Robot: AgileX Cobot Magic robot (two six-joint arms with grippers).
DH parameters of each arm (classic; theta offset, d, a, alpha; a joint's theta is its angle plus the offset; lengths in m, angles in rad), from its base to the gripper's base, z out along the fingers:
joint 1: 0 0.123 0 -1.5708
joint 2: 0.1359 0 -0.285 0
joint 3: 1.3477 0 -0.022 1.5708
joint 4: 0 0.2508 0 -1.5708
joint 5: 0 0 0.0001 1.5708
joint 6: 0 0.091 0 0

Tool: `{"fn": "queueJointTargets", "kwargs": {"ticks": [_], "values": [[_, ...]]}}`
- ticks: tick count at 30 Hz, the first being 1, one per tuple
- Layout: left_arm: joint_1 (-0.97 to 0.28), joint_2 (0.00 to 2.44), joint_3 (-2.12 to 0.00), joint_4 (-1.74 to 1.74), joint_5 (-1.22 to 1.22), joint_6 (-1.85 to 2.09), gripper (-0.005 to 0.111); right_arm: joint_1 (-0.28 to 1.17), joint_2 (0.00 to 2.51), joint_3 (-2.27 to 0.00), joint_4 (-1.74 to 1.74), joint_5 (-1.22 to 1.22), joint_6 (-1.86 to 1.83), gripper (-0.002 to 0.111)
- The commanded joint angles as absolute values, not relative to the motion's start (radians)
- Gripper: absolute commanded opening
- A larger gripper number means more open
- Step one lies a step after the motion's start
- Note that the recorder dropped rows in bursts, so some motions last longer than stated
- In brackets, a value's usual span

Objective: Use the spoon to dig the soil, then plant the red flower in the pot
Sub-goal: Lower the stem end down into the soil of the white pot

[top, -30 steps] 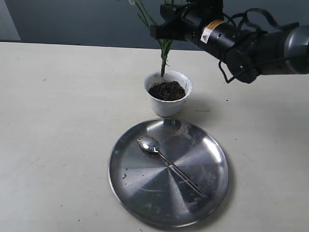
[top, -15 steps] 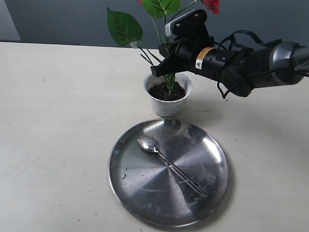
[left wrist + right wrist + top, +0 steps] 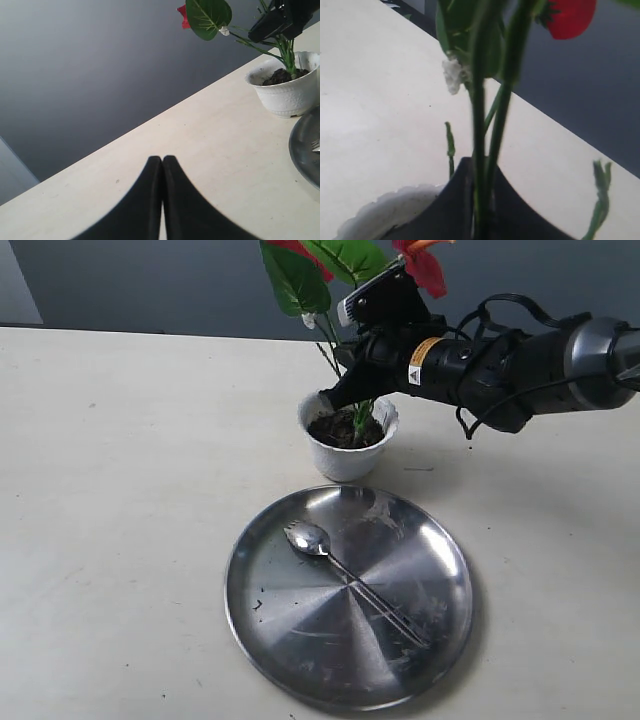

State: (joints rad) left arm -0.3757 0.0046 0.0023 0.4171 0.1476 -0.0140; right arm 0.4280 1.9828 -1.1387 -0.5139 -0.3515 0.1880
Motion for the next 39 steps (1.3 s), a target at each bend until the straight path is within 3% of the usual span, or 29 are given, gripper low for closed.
{"fn": "queueJointTargets", "kwargs": {"ticks": [1,39], "values": [[-0.382,0.000,0.000,0.409,0.136,-0.020,0.001,0.432,1.998,-1.120,-0.603,-0.223,0.184,0.000],[-0.382,0.000,0.000,0.409,0.138,-0.020,0.001,0.520,2.029,-1.120,-0.655,0.016,0.204,0.001]]}}
